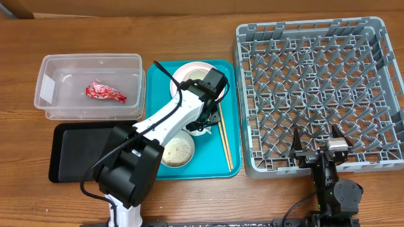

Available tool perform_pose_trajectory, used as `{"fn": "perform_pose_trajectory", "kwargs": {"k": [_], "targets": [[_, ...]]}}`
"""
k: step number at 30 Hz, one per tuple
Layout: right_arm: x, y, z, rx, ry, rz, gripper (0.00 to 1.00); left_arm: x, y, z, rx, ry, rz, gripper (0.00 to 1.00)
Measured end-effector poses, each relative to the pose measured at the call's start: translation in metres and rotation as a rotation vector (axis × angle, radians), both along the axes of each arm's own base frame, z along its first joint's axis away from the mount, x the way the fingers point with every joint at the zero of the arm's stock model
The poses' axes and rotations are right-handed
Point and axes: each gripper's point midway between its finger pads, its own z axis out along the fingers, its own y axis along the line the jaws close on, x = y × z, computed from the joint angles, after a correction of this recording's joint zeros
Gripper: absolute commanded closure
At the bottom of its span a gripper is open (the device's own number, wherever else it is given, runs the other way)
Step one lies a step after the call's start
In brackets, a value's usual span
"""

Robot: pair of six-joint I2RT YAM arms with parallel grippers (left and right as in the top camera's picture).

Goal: Sort waste into correct bins and load items into the dishwasher
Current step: 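Move the left gripper to the white tissue and grasp it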

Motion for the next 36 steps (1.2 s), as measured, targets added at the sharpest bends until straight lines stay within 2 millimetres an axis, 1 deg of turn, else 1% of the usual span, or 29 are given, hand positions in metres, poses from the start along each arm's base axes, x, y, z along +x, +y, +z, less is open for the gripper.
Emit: {"fn": "perform_pose_trajectory", "kwargs": {"k": [5,8,11,23,27,29,31,34,36], "targets": [[0.0,0.0,0.0,0.0,0.0,0.0,0.0,0.001,0.001,-0.002,0.003,-0.008,0.001,0.61],[0.0,0.0,0.0,0.0,0.0,0.0,0.0,0.001,0.002,-0.002,0.008,-0.009,0.002,0.62],[0.0,0.0,0.0,0.0,0.001,0.0,0.0,0.002,0.003,-0.002,0.016,-0.014,0.003,0.65],[0.0,0.0,0.0,0.0,0.0,0.0,0.0,0.004,0.007,-0.005,0.032,-0.031,0.013,0.64],[0.0,0.0,0.0,0.0,0.0,0.0,0.0,0.006,0.007,-0.009,0.032,-0.045,0.023,0.64],[0.0,0.0,0.0,0.0,0.001,0.0,0.0,0.004,0.008,-0.013,0.03,-0.041,0.028,0.64],[0.0,0.0,0.0,0.0,0.0,0.0,0.0,-0.002,0.011,-0.018,0.038,-0.025,0.029,0.66],[0.0,0.0,0.0,0.0,0.0,0.0,0.0,-0.005,0.013,-0.021,0.041,-0.018,0.033,0.78],[0.0,0.0,0.0,0.0,0.001,0.0,0.0,-0.005,0.012,-0.021,0.038,-0.016,0.031,0.83]]}}
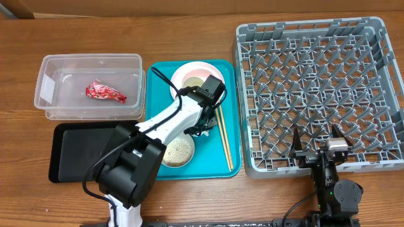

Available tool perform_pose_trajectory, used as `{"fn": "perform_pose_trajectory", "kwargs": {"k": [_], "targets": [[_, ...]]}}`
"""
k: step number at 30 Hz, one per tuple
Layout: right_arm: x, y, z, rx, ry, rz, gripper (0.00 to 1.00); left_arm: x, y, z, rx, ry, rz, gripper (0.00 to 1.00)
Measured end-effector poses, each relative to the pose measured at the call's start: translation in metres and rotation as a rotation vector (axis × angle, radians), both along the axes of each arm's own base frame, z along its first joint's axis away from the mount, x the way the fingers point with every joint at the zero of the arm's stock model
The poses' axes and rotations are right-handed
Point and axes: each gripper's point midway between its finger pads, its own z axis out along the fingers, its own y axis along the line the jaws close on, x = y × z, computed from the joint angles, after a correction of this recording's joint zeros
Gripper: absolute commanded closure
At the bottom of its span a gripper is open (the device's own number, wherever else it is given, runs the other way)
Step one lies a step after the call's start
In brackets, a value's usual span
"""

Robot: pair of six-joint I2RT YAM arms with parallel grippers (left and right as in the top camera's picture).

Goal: Sort waste into correct bins and load items into the dishwasher
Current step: 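Move the left gripper to the white tissue and grasp it, then carry the tissue into the clear bin and open the left gripper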

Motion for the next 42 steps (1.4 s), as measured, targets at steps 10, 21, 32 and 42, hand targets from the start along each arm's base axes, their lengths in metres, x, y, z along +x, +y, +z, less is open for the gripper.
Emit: {"fn": "perform_pose_trajectory", "kwargs": {"k": [10,21,32,42], "targets": [[0.0,0.0,0.0,0.001,-0.001,0.0,0.0,-0.009,0.004,0.001,0.004,0.05,0.002,0.96],[0.0,0.0,0.0,0.0,0.0,0.0,0.0,0.026,0.035,0.079,0.021,0.059,0.087,0.96],[0.0,0.0,0.0,0.0,-0.001,0.0,0.0,0.063,0.138,0.116,0.031,0.04,0.298,0.96],[0.0,0.0,0.0,0.0,-0.001,0.0,0.0,0.079,0.225,0.118,-0.12,0.022,0.493,0.96]]}}
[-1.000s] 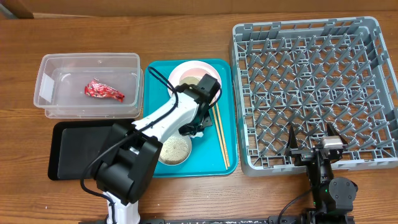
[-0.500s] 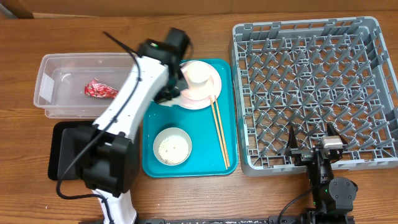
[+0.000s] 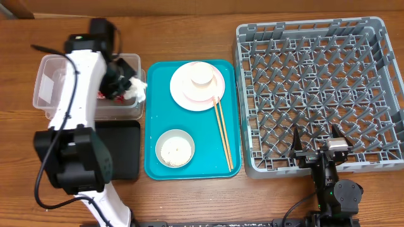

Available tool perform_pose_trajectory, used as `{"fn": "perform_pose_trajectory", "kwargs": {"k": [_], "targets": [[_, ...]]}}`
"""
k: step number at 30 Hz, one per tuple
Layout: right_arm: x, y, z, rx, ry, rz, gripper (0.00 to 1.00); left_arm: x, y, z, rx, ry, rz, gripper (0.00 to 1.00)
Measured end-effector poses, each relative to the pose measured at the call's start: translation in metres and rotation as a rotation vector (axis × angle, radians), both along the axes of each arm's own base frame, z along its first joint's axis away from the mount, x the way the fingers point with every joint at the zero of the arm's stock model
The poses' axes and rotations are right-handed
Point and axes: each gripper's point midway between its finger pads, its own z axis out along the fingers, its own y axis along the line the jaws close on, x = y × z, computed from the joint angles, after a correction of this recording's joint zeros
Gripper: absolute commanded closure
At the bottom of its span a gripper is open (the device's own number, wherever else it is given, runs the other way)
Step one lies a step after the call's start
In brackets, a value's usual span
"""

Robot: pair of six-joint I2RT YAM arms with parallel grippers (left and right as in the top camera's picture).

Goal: Sort waste into correct bins and load items into the dishwasher
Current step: 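Carry the tissue into the clear bin and open the left gripper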

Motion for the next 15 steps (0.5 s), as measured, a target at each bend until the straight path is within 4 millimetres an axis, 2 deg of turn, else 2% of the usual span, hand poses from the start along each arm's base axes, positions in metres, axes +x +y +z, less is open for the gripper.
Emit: {"fn": "perform_pose_trajectory", "kwargs": {"k": [7,10,15], "targets": [[0.0,0.0,0.0,0.0,0.0,0.0,0.0,0.004,0.058,0.004,-0.096,-0.067,0.138,0.96],[0.0,0.0,0.0,0.0,0.0,0.0,0.0,0.006,0.071,0.006,-0.104,-0.096,0.142,0.96],[0.0,0.0,0.0,0.0,0.0,-0.001,0.0,0.011,0.075,0.006,-0.052,-0.112,0.096,0.96]]}}
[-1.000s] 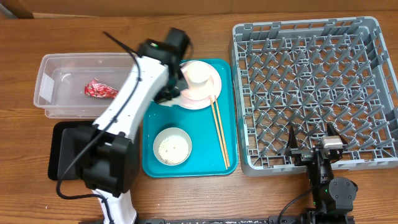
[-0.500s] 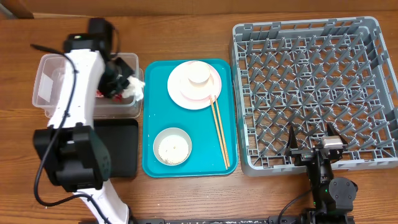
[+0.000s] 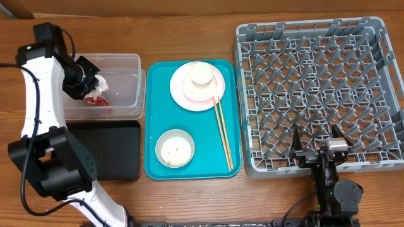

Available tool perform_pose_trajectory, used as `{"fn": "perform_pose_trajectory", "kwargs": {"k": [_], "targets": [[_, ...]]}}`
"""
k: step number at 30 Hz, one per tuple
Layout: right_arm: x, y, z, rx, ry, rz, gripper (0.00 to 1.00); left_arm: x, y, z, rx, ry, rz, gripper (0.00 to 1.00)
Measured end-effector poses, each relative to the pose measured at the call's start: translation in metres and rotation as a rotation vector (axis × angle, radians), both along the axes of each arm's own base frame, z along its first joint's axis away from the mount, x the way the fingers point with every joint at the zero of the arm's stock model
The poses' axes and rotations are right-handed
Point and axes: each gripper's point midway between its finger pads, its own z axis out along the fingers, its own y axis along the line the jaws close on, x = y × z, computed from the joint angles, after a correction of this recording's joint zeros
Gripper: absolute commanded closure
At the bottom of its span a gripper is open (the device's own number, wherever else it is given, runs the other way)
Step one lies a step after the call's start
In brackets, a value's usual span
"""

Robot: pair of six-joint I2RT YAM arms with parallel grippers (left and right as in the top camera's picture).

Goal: Sort waste into correct bins and load items into the dishwasher
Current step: 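Carry the tissue into the clear bin and open the left gripper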

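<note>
My left gripper [image 3: 90,78] hangs over the left half of the clear plastic bin [image 3: 126,63], shut on a crumpled white napkin [image 3: 101,82]. A red wrapper [image 3: 96,99] lies in the bin just below it. The teal tray [image 3: 158,113] carries a pink plate [image 3: 186,91] with a small cup [image 3: 201,74] on it, a bowl of rice [image 3: 175,148] and a pair of chopsticks [image 3: 223,133]. At the right stands the grey dish rack [image 3: 315,82], bare of dishes. My right gripper [image 3: 314,140] rests open at the rack's front edge.
A black tray [image 3: 107,151] lies in front of the clear bin, left of the teal tray. My left arm runs up the table's left side. Bare wood borders the rack and the trays at the back and front.
My left gripper has moved left with the white napkin, from the bin's right edge to over its left half. The right arm has not moved.
My left gripper was first down on the teal tray between the plate and the bowl, and stayed there. Then it was at the clear bin's right edge with a white napkin in it. Now it holds the napkin over the bin near the red wrapper.
</note>
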Motion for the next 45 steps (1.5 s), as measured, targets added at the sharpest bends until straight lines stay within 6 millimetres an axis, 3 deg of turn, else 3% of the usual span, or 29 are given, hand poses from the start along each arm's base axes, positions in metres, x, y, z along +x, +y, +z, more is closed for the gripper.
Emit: {"fn": "perform_pose_trajectory", "kwargs": {"k": [6,19,29,32,37,40,43,45], "targets": [[0.0,0.0,0.0,0.0,0.0,0.0,0.0,0.006,-0.003,0.0,0.103,0.002,-0.039,0.96],[0.0,0.0,0.0,0.0,0.0,0.0,0.0,0.027,-0.039,0.002,0.215,-0.039,-0.144,0.92],[0.0,0.0,0.0,0.0,0.0,0.0,0.0,0.024,-0.04,-0.021,0.244,-0.022,-0.163,0.86],[0.0,0.0,0.0,0.0,0.0,0.0,0.0,0.024,-0.04,-0.024,0.246,-0.021,-0.165,0.77],[0.0,0.0,0.0,0.0,0.0,0.0,0.0,0.024,-0.04,-0.026,0.248,-0.019,-0.166,0.74],[0.0,0.0,0.0,0.0,0.0,0.0,0.0,0.024,-0.04,-0.026,0.248,-0.019,-0.165,0.64],[0.0,0.0,0.0,0.0,-0.001,0.001,0.0,0.024,-0.039,-0.026,0.251,-0.018,-0.165,0.68],[0.0,0.0,0.0,0.0,0.0,0.0,0.0,0.023,-0.039,-0.026,0.251,-0.017,-0.167,0.83]]}}
